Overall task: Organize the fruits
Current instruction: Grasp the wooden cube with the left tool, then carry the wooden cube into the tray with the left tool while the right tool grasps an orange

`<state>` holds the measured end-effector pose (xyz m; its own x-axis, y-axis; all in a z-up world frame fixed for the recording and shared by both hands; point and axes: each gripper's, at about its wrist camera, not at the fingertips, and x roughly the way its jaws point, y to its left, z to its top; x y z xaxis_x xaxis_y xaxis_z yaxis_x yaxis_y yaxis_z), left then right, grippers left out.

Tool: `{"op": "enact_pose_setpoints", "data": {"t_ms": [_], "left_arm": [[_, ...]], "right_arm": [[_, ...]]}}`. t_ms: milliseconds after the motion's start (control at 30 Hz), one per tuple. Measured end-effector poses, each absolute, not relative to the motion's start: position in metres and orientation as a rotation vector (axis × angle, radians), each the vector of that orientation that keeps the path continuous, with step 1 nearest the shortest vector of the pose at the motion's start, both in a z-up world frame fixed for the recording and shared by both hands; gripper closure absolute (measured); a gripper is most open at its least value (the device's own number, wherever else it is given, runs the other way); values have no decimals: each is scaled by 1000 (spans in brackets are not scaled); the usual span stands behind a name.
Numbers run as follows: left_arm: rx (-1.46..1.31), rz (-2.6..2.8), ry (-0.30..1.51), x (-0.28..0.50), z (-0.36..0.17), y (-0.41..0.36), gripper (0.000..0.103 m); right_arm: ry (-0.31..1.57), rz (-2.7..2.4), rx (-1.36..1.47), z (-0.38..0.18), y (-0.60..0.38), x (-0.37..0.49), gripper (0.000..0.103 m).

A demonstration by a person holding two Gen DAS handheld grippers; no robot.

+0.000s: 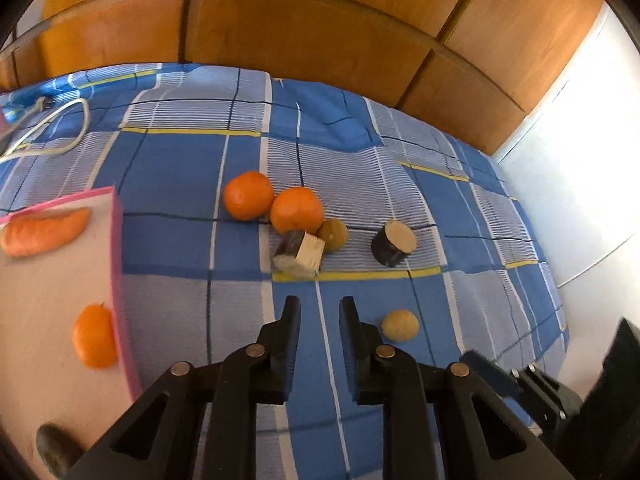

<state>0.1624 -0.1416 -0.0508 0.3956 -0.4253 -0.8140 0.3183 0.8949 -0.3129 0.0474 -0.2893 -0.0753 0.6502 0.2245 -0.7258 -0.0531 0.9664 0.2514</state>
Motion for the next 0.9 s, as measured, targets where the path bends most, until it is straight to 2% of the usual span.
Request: {"op": "enact_pose_setpoints", "data": {"t_ms": [100, 167, 233, 300, 433, 567, 633, 900], "left_arm": [[-102, -457, 1072, 173, -58, -148, 76], [-105, -446, 1072, 179, -61, -151, 66], [-98, -419, 1056, 182, -61, -152, 44], [-78, -411, 1028, 184, -61, -155, 42], [-13, -418, 1027, 193, -68, -166, 45], [21, -406, 1047, 200, -83, -171, 53], [19, -391, 1059, 202, -90, -168, 68], [-14, -380, 1036, 184, -89, -153, 68]], "right_arm": [[853, 164, 213, -77, -290, 49, 69], [856, 168, 213, -78, -290, 50, 69], [860, 170, 213, -80, -291, 51, 69], [862, 169, 217, -81, -293, 52, 69], [865, 166, 225, -83, -295, 55, 69], [867, 167, 227, -83, -295, 56, 69], [865, 165, 221, -83, -295, 57, 69], [872, 152, 229, -84, -298, 58, 69]]}}
